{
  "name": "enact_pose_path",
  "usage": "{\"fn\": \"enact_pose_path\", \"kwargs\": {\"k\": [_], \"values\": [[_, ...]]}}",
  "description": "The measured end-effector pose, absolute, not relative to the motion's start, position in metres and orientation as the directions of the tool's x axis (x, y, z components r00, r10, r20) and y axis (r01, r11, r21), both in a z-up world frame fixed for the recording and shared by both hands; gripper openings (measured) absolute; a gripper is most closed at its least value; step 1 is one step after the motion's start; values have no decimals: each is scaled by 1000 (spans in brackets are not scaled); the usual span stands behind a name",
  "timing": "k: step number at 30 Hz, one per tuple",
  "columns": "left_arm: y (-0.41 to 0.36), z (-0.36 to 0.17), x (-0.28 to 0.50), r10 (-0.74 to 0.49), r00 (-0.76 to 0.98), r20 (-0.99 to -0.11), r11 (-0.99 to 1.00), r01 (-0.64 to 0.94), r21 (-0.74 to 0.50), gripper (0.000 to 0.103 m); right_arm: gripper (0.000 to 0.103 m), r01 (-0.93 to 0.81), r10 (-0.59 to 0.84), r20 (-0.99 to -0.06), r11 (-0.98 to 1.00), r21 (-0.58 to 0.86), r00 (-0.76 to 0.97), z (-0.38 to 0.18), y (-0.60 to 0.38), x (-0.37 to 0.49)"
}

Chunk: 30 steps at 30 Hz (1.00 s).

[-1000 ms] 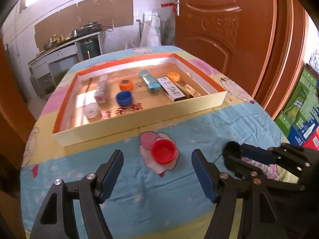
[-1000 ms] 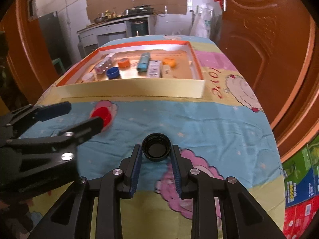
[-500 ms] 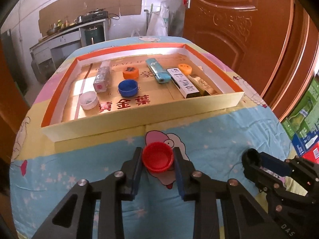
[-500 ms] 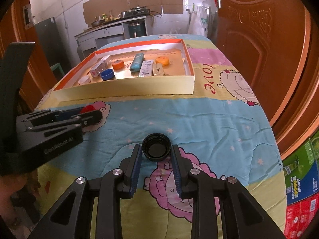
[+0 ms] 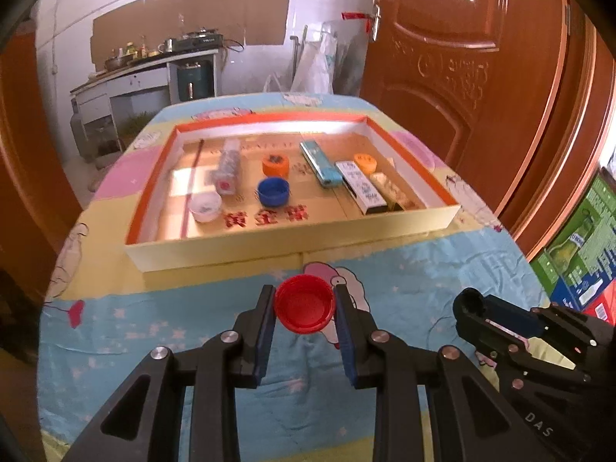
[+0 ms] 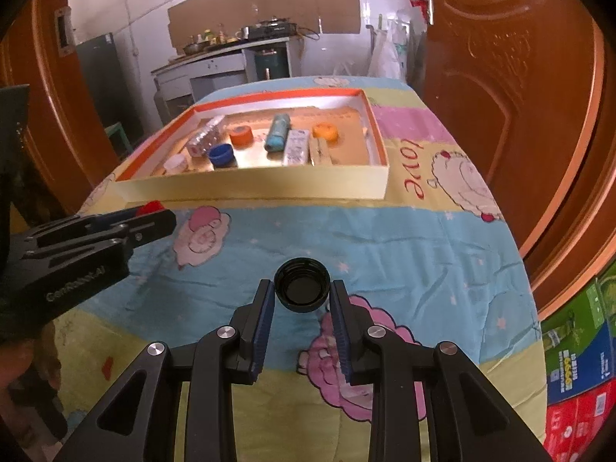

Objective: Organize rigid objects
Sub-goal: 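Carry the black cap and red cap over the cardboard box with both tools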

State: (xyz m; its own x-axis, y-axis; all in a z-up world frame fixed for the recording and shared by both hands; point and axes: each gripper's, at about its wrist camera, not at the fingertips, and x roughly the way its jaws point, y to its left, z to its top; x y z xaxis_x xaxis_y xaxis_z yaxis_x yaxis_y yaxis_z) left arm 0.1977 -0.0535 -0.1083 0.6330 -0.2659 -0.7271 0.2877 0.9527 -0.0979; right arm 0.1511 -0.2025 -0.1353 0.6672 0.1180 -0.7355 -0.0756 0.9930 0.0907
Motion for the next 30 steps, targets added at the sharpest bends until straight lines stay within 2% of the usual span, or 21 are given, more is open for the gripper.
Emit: {"fn": "enact_pose_path", "kwargs": {"k": [17,30], "values": [[-13,-62,202,-244,707,-664,967,231,-110,30,30,-144,138,-648,989,44,749,-72,-176,170],[8,-40,223,-210,748,-629,976,198,-90,30,30,-188,169,-611,982,34,773,-43,-157,196]]}}
